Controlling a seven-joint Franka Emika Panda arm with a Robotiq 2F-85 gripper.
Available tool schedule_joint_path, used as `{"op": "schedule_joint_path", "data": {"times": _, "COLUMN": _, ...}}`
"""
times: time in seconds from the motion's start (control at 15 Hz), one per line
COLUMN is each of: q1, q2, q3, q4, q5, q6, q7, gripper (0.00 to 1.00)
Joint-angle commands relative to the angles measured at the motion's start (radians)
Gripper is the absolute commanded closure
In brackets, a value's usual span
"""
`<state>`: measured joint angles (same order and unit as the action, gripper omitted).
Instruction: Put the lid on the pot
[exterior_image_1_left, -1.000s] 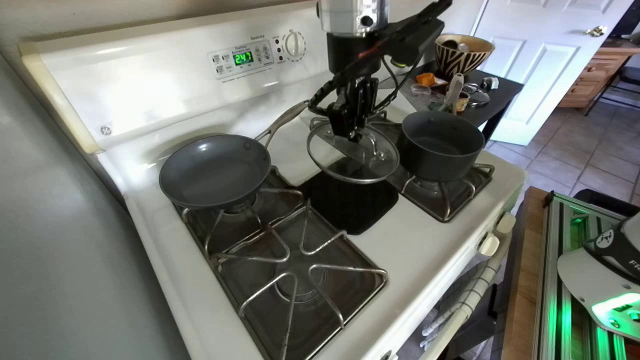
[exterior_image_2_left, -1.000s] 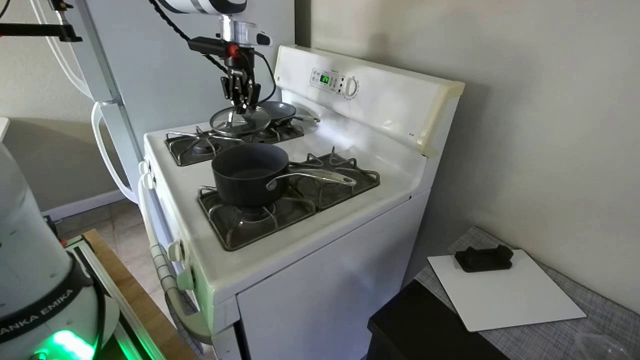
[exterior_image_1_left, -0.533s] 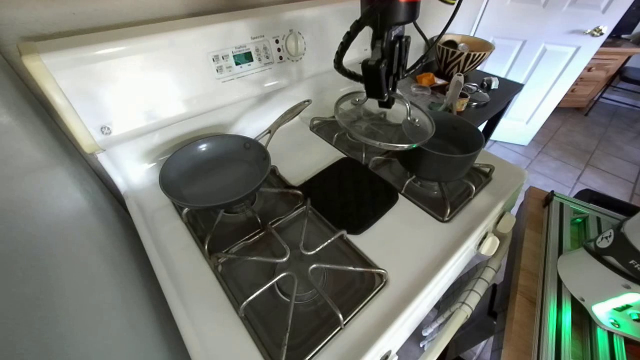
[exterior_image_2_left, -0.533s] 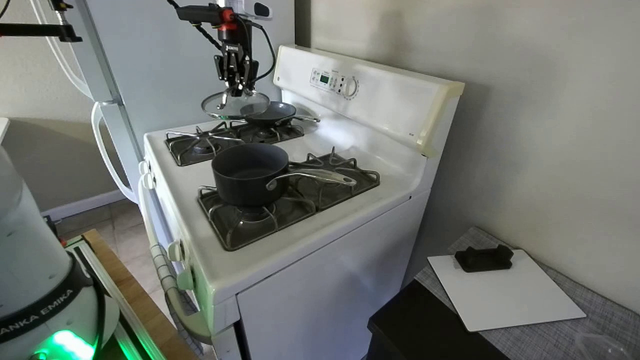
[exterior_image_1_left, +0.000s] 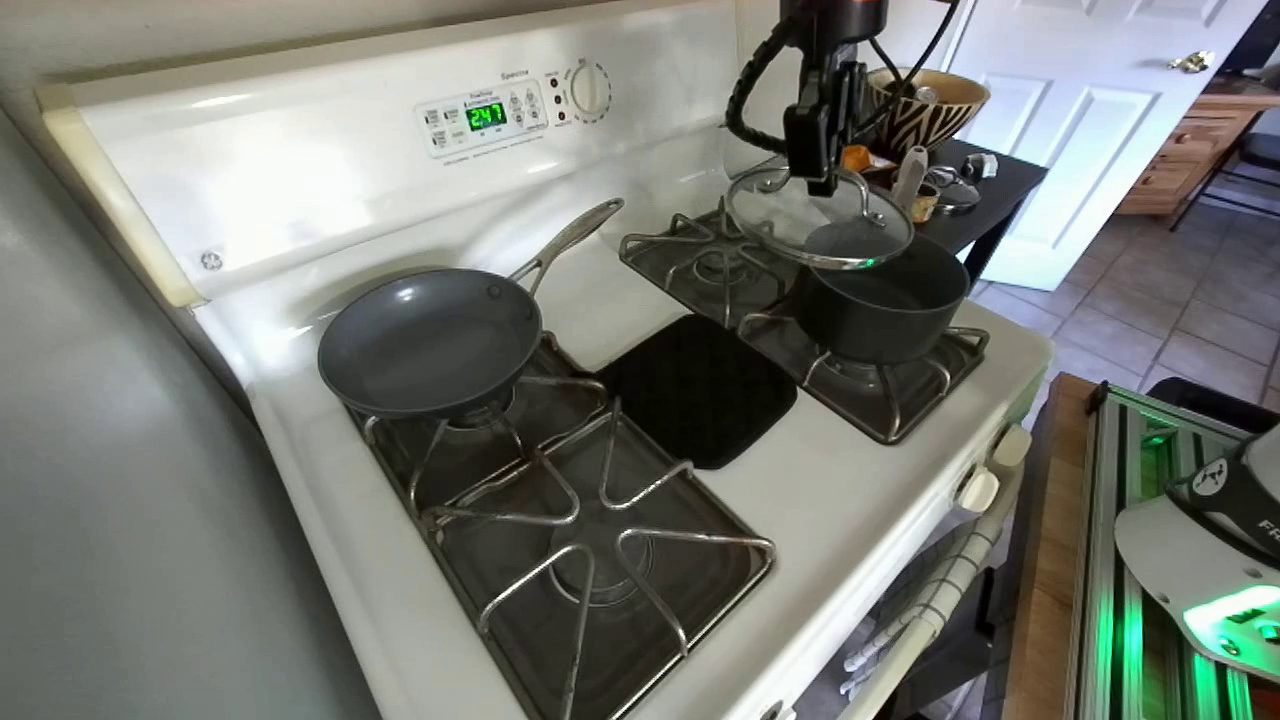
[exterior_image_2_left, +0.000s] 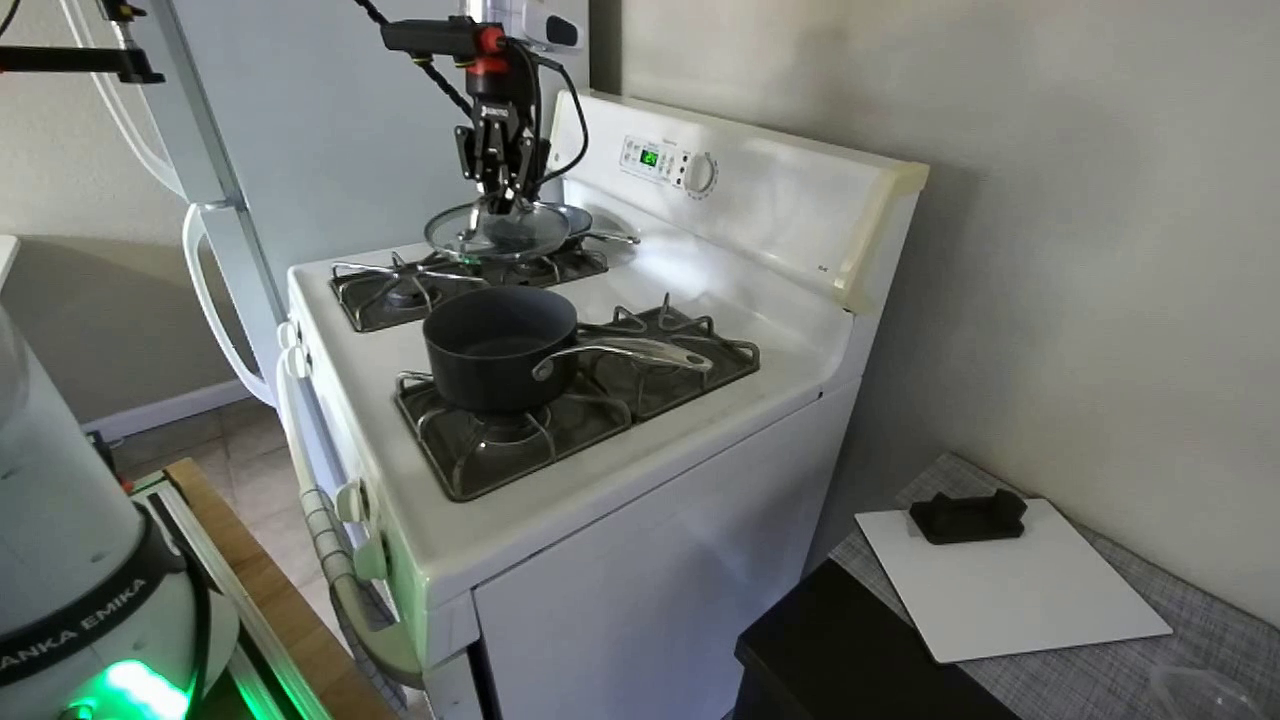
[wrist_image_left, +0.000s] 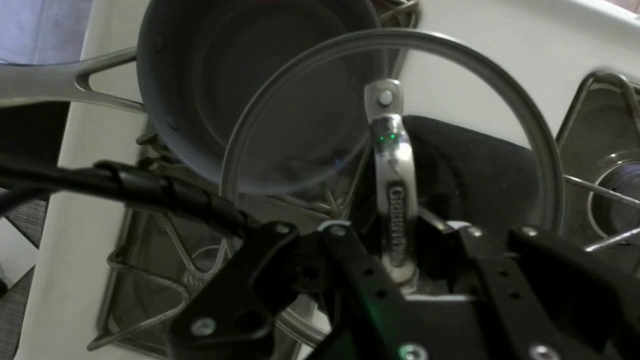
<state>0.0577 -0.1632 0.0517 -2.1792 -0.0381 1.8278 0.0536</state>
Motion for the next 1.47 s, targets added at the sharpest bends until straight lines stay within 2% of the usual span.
{"op": "schedule_joint_path", "data": {"times": 0.0, "q1": -0.021, "q2": -0.103, "q3": -0.014, "q4": -0.12, "q5": -0.034, "q6": 0.022, "q7": -0.025, "gripper": 1.0}}
{"op": "schedule_joint_path", "data": {"times": 0.27, "q1": -0.041, "q2": -0.163, "q3": -0.031, "q4": -0.203, "q5": -0.054, "q6": 0.038, "q7": -0.042, "gripper": 1.0}}
{"op": "schedule_joint_path", "data": {"times": 0.67, "q1": -0.066, "q2": -0.206, "q3": -0.062, "q4": -0.29, "q5": -0.058, "q6": 0.141, "q7": -0.08, "gripper": 1.0}}
{"op": "schedule_joint_path", "data": {"times": 1.4, "q1": -0.076, "q2": -0.199, "q3": -0.074, "q4": -0.312, "q5": -0.055, "q6": 0.152, "q7": -0.109, "gripper": 1.0}}
